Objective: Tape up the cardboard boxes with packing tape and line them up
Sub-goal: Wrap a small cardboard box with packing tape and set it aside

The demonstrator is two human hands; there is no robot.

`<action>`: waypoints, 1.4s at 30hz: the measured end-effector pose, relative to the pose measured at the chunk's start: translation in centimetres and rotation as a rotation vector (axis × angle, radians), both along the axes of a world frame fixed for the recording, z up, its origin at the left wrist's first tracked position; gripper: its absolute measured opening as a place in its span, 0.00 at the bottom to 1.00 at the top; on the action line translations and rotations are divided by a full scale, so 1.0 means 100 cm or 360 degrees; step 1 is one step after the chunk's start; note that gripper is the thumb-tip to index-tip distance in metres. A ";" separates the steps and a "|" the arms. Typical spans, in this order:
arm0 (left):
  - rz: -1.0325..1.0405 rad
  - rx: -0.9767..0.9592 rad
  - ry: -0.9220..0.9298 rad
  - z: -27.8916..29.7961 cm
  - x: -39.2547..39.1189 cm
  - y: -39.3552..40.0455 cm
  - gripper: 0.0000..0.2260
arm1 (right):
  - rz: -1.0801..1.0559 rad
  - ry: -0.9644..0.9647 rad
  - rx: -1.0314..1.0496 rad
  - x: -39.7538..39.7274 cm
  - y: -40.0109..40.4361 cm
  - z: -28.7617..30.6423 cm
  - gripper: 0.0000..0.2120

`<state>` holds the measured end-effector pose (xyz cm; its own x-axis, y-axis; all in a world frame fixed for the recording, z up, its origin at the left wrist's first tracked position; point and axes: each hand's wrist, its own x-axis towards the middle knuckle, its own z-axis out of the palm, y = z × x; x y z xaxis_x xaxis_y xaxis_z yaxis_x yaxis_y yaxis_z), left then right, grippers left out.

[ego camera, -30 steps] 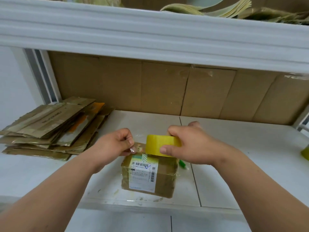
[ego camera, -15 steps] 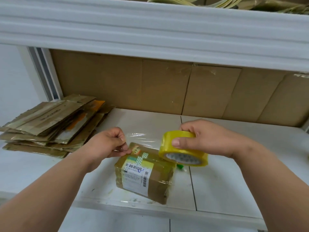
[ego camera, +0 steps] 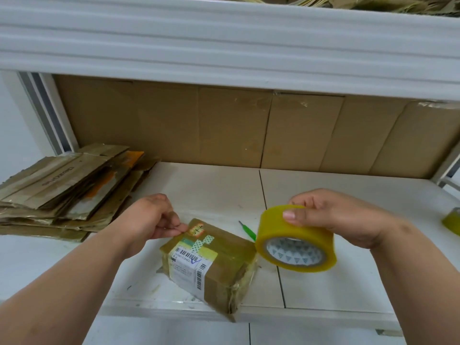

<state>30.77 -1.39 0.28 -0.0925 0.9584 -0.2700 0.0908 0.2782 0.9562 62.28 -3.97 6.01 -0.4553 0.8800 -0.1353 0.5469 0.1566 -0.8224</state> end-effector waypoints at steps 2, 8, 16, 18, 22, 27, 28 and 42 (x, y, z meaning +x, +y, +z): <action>0.0020 -0.0002 -0.0026 -0.002 0.001 0.001 0.11 | -0.0055 -0.0029 -0.0008 0.005 -0.004 -0.008 0.29; 0.0099 -0.0044 -0.0070 -0.007 0.005 0.005 0.10 | -0.0063 0.0182 -0.0102 0.009 -0.029 -0.014 0.28; -0.0034 -0.0021 0.0059 -0.005 0.004 0.003 0.09 | -0.0490 0.0130 -0.0203 -0.007 -0.052 -0.025 0.20; -0.0052 -0.0033 -0.0013 -0.006 0.001 0.003 0.09 | -0.0571 0.0005 -0.0227 -0.013 -0.054 -0.034 0.16; -0.0017 -0.0109 -0.0271 -0.015 -0.005 0.005 0.11 | -0.0665 -0.0105 -0.0214 -0.019 -0.056 -0.041 0.16; 0.0020 -0.0230 -0.0455 -0.025 -0.011 0.011 0.09 | -0.0733 -0.0233 -0.0207 -0.024 -0.059 -0.036 0.16; 0.0016 -0.0254 -0.0458 -0.027 -0.012 0.013 0.08 | -0.0743 -0.0257 -0.0205 -0.026 -0.059 -0.036 0.15; -0.0293 -0.0647 0.0144 -0.055 -0.019 0.024 0.03 | -0.0813 -0.0352 -0.0228 -0.028 -0.076 -0.047 0.11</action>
